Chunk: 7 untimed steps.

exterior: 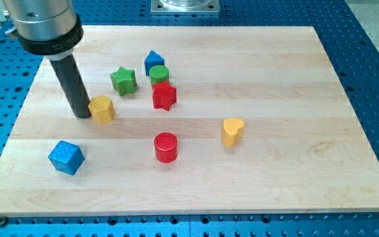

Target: Push the blue cube to the bottom left of the hexagon

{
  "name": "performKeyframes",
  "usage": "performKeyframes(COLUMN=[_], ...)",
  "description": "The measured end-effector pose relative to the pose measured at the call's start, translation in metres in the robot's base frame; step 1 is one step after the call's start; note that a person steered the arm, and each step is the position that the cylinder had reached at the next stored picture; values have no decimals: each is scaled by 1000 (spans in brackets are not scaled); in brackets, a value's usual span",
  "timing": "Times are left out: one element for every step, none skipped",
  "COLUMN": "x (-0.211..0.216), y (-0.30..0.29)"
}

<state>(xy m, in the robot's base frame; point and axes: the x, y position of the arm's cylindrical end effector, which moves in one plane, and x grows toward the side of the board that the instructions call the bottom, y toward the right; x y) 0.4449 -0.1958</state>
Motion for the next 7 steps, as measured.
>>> performKeyframes(x=[38,54,96,168,156,130,143], y=[-21,-21,-78,-40,12,20,2])
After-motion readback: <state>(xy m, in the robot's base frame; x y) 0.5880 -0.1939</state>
